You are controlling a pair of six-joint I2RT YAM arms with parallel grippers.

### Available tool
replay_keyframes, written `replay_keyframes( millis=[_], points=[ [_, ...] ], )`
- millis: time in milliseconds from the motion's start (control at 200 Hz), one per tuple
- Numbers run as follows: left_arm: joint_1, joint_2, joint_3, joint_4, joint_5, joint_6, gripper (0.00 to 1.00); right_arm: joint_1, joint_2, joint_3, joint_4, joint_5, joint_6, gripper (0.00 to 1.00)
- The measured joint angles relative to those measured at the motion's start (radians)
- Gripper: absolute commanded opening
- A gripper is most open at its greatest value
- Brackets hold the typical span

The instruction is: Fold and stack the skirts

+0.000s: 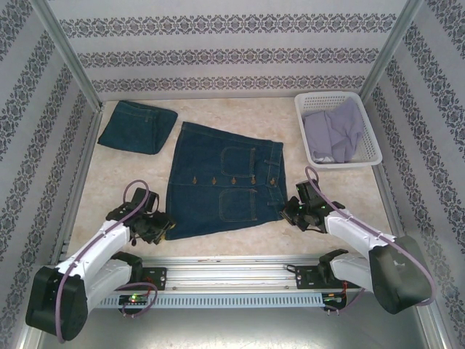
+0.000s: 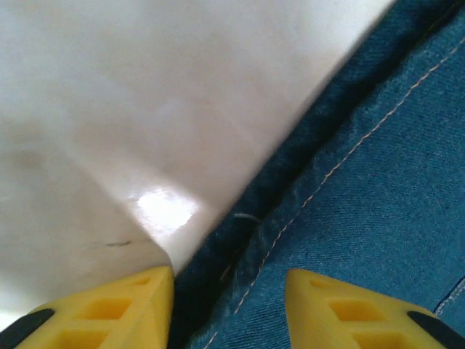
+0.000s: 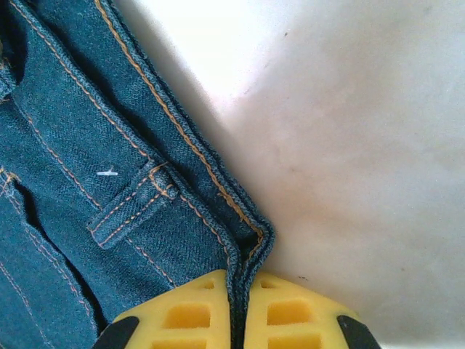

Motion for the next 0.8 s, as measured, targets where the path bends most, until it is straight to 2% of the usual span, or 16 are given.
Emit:
replay_keyframes(
  millis=[115, 210, 360, 659, 709, 799],
  points=[
    [-0.002, -0.018, -0.002, 0.007, 0.027, -0.001, 0.43, 0.000, -0.014, -0.004, -0.006, 0.013, 0.001, 0.06],
    [-0.002, -0.064, -0.002, -0.009, 0.032, -0.002, 0.54, 0.000, -0.026, -0.009, -0.012, 0.022, 0.008, 0.06],
    [-0.002, -0.097, -0.018, -0.050, 0.044, 0.000, 0.53, 0.000, -0.035, -0.010, -0.019, 0.025, 0.016, 0.06],
    [-0.002, -0.042, -0.040, -0.053, 0.061, 0.001, 0.36, 0.000, -0.035, -0.010, -0.023, 0.029, 0.018, 0.05],
    [-0.002, -0.022, -0.033, -0.057, 0.061, 0.003, 0.28, 0.000, -0.035, -0.010, -0.023, 0.029, 0.018, 0.05],
    [-0.001, 0.008, -0.018, -0.076, 0.060, 0.003, 0.07, 0.000, -0.042, -0.010, -0.028, 0.030, 0.018, 0.05]
  ],
)
